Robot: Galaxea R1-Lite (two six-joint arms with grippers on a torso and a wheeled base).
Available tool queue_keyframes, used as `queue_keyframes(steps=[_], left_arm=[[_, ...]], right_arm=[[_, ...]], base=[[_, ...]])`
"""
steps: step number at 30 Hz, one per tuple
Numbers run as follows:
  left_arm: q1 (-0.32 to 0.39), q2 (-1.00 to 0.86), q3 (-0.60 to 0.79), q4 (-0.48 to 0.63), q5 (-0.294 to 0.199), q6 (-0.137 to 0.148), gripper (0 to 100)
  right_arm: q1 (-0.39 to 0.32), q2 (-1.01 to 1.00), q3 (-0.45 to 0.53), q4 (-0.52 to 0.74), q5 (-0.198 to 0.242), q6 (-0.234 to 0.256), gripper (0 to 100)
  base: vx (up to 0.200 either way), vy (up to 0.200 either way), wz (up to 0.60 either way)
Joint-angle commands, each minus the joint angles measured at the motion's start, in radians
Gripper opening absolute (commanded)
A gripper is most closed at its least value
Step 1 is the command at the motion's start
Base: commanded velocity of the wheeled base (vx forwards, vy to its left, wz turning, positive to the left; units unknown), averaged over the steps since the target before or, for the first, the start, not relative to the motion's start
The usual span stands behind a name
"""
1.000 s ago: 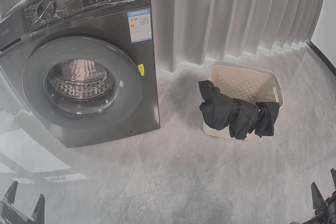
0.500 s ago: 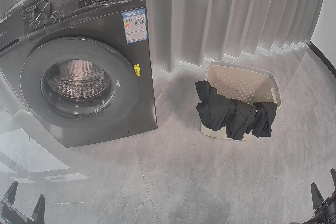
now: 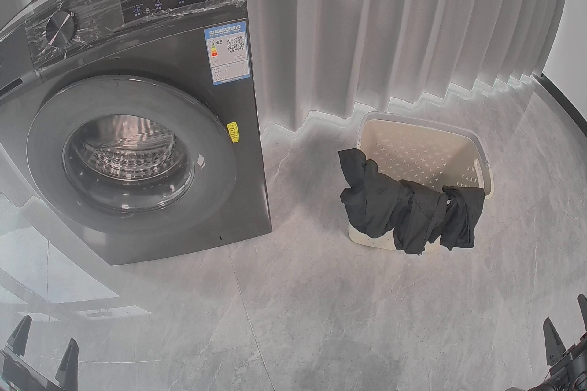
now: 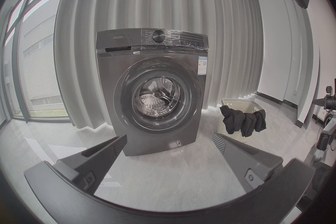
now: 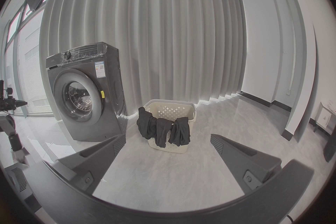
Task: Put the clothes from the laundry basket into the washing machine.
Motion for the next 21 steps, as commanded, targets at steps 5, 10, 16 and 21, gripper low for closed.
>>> queue_keyframes(steps=[5,10,16,21], left_arm=[[0.0,-0.015,0.018,-0.002,0.0,-0.003,100],[0.0,-0.015,0.018,0.0,0.0,0.0,100],[0.0,-0.015,0.018,0.0,0.0,0.0,100],[0.0,-0.015,0.018,0.0,0.0,0.0,100]], right_arm=[[0.0,-0.01,0.018,0.0,0.0,-0.001,100],[0.001,-0.01,0.018,0.0,0.0,0.001,100],[0.001,-0.01,0.018,0.0,0.0,0.001,100],[0.001,-0.01,0.018,0.0,0.0,-0.001,100]], base=[[0.0,0.0,0.0],[0.0,-0.12,0.0],[0.0,-0.2,0.0],[0.0,-0.04,0.0]])
